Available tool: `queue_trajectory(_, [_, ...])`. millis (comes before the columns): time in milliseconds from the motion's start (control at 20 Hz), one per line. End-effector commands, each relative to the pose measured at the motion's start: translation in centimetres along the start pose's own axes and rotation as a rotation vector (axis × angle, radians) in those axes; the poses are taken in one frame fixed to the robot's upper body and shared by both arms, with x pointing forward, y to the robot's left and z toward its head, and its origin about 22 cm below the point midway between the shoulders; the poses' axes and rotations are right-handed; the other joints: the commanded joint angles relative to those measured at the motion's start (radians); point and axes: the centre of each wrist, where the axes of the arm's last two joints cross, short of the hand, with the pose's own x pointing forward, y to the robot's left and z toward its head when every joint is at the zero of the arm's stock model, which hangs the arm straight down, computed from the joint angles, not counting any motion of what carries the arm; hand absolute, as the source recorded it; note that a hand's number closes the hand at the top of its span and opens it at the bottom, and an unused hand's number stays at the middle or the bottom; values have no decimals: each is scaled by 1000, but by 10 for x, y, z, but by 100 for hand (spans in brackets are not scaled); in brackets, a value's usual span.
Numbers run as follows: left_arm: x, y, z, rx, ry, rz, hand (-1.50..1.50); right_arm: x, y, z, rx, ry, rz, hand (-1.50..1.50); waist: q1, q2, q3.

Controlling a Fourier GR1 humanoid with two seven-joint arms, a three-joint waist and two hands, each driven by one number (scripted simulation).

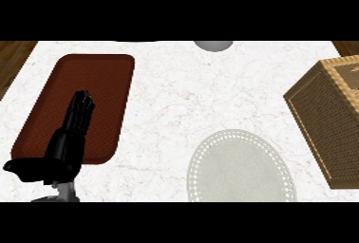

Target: Pick the cupcake from the placemat and place it in the basket

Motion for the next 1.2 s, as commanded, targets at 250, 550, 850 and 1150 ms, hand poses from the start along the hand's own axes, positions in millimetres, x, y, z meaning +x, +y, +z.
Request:
queue_trajectory(250, [-12,10,1,-8,15,8,0,-63,11,-21,56,13,72,150,7,2,0])
queue_trajectory(550, [-14,-7,-2,-20,0,5,0,-77,14,-44,55,29,30,150,10,3,0])
queue_trajectory(850, [0,2,-5,-17,-9,11,0,-84,57,-40,82,45,32,150,13,4,1])
queue_trajectory(1150, [8,3,1,-44,2,8,0,-108,31,-40,14,158,-12,150,27,4,1])
